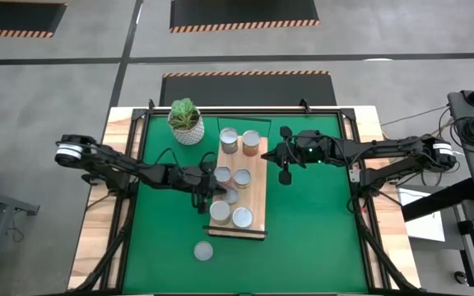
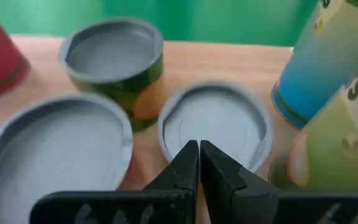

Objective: Pick and place cans onto a shelf
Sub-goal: Adjust the canned mushroom on the shelf

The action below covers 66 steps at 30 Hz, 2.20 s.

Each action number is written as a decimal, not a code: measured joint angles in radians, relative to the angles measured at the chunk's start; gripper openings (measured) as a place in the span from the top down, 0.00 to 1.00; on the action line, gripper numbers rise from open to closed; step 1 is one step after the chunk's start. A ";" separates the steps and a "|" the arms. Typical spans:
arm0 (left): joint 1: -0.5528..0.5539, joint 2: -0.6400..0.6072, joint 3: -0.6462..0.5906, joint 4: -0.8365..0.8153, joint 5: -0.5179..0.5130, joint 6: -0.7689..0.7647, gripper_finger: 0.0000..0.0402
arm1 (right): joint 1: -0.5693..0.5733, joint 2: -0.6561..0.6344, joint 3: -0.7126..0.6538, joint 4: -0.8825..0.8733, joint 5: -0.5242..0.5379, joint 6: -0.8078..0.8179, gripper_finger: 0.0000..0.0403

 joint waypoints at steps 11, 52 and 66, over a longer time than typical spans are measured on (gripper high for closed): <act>-0.008 -0.064 -0.003 -0.113 0.024 -0.083 1.00 | 0.000 0.000 0.000 -0.004 0.000 0.001 0.98; -0.166 -0.291 -0.016 -0.121 -0.182 -0.069 1.00 | 0.097 0.242 0.422 -0.423 -0.010 0.044 0.98; -0.167 -0.292 -0.017 -0.137 -0.182 -0.074 1.00 | 0.097 0.540 0.683 -0.493 -0.162 -0.054 0.98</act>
